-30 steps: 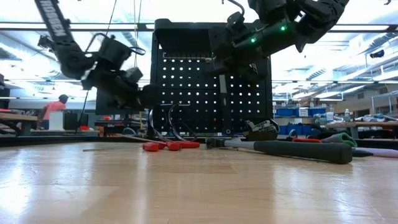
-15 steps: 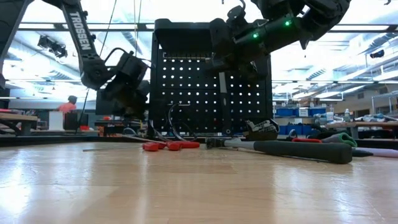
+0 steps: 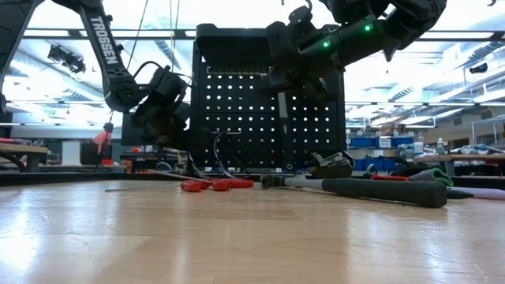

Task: Hang tools onto peg board
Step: Remove the left glasses from the peg board, then remove the glasses from the peg board

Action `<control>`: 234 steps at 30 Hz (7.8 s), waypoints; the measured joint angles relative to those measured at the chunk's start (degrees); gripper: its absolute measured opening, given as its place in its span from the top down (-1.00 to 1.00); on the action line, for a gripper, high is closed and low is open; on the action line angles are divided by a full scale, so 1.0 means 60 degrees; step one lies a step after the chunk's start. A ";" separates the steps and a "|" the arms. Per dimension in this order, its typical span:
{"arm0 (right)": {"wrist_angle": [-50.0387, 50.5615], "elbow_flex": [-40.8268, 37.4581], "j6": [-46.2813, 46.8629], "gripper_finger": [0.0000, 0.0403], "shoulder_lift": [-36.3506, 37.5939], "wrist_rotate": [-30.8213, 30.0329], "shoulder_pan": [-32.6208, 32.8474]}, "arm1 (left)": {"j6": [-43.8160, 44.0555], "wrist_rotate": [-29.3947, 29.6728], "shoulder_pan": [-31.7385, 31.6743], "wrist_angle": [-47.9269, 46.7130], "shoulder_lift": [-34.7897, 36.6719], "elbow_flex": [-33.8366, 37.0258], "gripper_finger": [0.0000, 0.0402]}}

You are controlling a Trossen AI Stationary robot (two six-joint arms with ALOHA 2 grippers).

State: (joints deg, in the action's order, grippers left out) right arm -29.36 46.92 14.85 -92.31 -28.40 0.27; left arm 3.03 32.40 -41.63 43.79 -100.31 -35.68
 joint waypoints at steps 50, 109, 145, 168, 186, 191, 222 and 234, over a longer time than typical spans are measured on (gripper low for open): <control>-0.0183 0.0004 0.0279 0.91 0.0000 -0.0004 0.0076 | -0.1036 0.3482 0.0954 0.0890 0.0087 -0.0025 0.97; -0.0007 0.0004 0.0191 0.91 0.0000 -0.0186 0.0204 | -0.7491 0.6909 0.1711 0.2992 0.0633 0.0448 0.95; 0.0050 0.0004 0.0091 0.87 0.0000 -0.0186 0.0168 | -0.2086 -0.2948 0.2207 -1.2277 0.3796 -0.0995 0.86; -0.0023 0.0004 0.0086 0.90 0.0000 -0.0182 0.0113 | -0.0249 -0.0933 0.2332 -0.3277 0.3285 -0.0055 0.04; -0.0098 0.0000 -0.0002 0.90 -0.0002 -0.0076 0.0113 | 0.1259 -0.1253 0.1322 -0.2065 -0.0457 -0.1532 -0.43; -0.0098 0.0000 -0.0004 0.92 -0.0004 -0.0073 0.0116 | 0.1285 -0.0734 0.1308 -0.2058 -0.0812 -0.1988 -0.43; -0.0098 0.0000 0.0001 0.89 -0.0004 -0.0073 0.0138 | 0.1117 0.0732 0.1185 -0.2254 -0.1573 -0.2739 0.87; -0.0106 0.0000 0.0004 0.89 -0.0004 -0.0073 0.0138 | 0.1540 0.2401 0.1641 -0.2305 -0.1311 -0.2685 0.88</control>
State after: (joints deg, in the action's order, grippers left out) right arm -30.00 46.92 14.87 -92.33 -28.84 1.10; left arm 12.27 46.81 -31.78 29.96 -108.18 -51.79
